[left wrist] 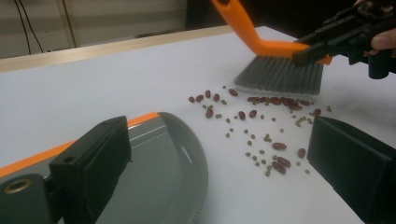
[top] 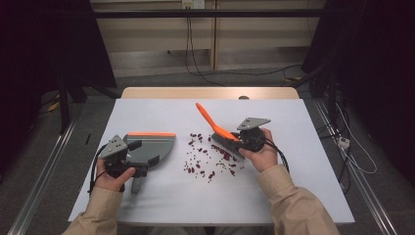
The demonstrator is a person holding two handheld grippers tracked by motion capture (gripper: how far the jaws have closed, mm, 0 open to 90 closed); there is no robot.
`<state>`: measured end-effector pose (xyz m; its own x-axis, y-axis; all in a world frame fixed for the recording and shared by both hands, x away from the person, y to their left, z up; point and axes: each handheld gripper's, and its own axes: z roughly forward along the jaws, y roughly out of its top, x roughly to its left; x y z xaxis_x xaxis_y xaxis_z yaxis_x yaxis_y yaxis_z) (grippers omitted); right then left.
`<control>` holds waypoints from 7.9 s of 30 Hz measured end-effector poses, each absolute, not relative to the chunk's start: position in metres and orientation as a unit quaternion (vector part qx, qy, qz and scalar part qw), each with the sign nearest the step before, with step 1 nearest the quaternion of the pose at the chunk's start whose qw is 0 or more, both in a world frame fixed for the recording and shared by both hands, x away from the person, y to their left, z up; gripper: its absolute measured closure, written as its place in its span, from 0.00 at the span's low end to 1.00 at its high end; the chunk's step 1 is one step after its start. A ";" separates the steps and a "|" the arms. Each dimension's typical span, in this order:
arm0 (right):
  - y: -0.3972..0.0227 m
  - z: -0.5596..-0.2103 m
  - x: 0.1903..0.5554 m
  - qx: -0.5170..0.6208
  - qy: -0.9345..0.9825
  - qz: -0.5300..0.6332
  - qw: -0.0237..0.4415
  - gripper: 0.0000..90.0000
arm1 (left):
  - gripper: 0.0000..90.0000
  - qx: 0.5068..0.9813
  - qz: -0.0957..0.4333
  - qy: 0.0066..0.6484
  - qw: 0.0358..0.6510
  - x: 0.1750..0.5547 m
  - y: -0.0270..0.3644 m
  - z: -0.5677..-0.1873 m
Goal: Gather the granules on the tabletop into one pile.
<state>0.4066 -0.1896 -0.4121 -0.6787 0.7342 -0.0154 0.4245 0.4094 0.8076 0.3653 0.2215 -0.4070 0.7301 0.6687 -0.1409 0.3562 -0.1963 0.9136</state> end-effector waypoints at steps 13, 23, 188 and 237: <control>-0.188 -0.421 0.459 0.328 0.807 0.437 0.222 0.79 | 0.07 0.759 0.144 0.344 0.534 0.367 0.223 -0.409; -0.167 -0.428 0.493 0.290 0.817 0.447 0.223 0.79 | 0.07 0.755 0.149 0.359 0.529 0.365 0.230 -0.410; -0.097 -0.415 0.362 0.384 0.733 0.546 0.131 0.79 | 0.07 0.758 0.153 0.364 0.520 0.364 0.236 -0.415; -0.093 -0.438 0.350 0.450 0.736 0.494 0.109 0.79 | 0.07 0.761 0.154 0.360 0.518 0.364 0.234 -0.415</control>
